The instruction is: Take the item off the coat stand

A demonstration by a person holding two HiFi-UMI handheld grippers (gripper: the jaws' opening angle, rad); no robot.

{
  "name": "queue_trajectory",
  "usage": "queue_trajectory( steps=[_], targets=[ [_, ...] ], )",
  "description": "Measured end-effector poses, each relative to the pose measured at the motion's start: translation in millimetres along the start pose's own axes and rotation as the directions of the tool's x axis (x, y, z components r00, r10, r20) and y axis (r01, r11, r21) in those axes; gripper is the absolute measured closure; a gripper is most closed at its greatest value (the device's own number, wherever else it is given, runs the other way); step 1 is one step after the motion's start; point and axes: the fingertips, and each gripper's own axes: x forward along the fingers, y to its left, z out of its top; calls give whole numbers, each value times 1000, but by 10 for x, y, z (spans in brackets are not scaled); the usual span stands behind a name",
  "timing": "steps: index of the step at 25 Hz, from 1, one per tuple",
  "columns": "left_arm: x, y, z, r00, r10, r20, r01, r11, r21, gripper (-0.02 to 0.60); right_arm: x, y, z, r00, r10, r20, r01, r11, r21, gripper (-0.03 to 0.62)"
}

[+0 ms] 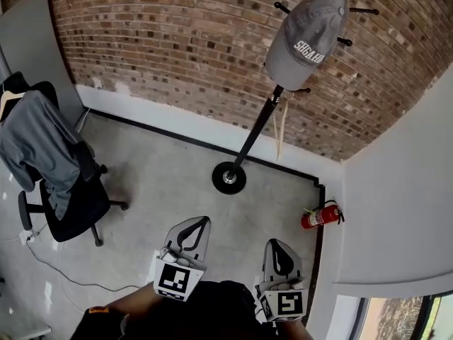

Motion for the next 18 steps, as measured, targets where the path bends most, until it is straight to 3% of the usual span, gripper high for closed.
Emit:
queue_trajectory(
  steps=[3,6,10,12,14,18],
  targets=[
    [100,144,44,999,7,34,-7,1000,4,558,232,-43,63,1000,-12,12,12,999,-32,580],
    [186,220,-22,1000,16,16,-16,1000,-2,558,407,-130,83,1000,-25,-14,23,996,-81,580],
    [336,297,-69,999,51,-7,-51,999,-14,558,665,-269,256,996,-40,80,52,988,-148,579],
    [439,333,-41,997,77,-9,-77,997,-10,558,811,-366,311,996,-23,90,48,956,-290,579],
    [555,355,11,994,104,-9,-104,995,-1,558,958,-498,364,997,-1,71,33,893,-448,579],
    [844,350,144,987,160,-1,-160,987,13,558,1263,-889,499,993,-25,117,79,870,-487,579]
  ],
)
